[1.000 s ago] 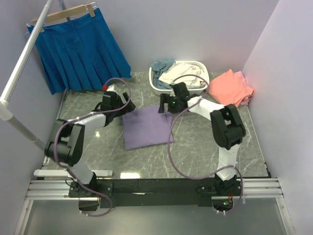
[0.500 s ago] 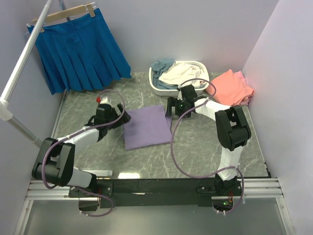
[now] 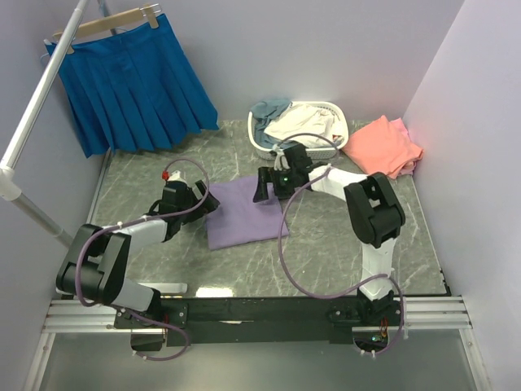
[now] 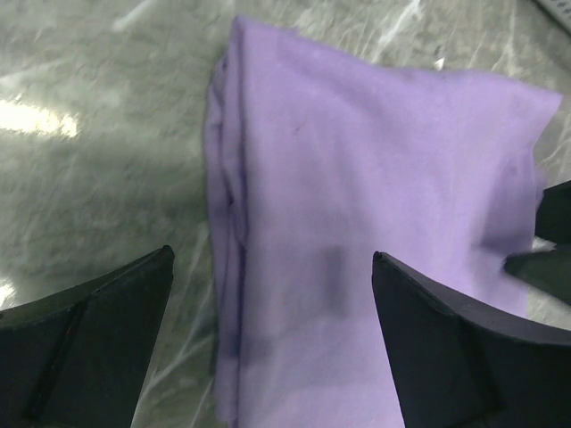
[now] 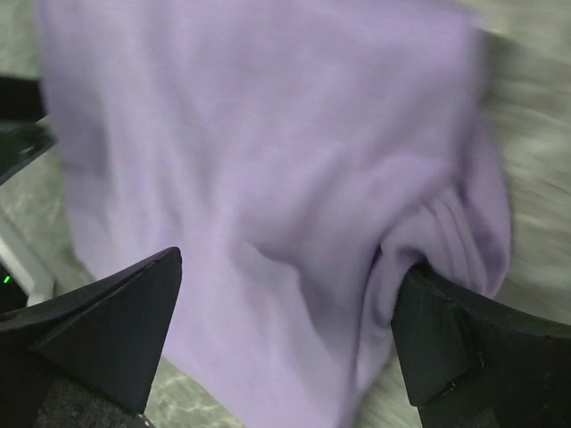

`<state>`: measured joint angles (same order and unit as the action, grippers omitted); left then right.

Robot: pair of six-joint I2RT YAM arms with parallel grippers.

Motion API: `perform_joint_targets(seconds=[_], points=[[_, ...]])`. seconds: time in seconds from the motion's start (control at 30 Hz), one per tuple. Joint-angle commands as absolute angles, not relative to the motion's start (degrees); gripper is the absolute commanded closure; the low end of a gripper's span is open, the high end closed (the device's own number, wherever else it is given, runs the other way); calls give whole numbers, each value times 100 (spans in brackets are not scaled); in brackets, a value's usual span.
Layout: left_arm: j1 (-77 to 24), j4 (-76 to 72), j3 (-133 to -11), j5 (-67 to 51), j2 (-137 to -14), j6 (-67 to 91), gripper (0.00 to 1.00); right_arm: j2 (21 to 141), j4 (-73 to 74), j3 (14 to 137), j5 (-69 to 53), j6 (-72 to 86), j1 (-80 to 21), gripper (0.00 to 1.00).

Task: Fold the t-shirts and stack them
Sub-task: Neatly place the folded tshirt to the corner

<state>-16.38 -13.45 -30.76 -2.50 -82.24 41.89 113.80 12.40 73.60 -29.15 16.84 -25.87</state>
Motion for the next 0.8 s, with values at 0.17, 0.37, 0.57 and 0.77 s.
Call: perform_joint_targets(seconds=[0.17, 0.37, 0.57, 0.77], points=[[-1705, -1749, -3076, -545, -8684, 4421, 1, 12427, 1055, 7233, -3893, 2258, -3313, 50], [-1705, -1714, -3067, -554, -8648, 4368, 1, 12516, 580, 7110, -3815, 2725, -3340, 100], [-1714, -1494, -3164, -571, -8456, 4272, 1, 11482, 465, 6794, -3113, 2839, -2945, 100], [-1705, -1292, -3348, -632, -8148, 4122, 1, 10180, 1256, 7241, -2014, 2549, -2023, 100]])
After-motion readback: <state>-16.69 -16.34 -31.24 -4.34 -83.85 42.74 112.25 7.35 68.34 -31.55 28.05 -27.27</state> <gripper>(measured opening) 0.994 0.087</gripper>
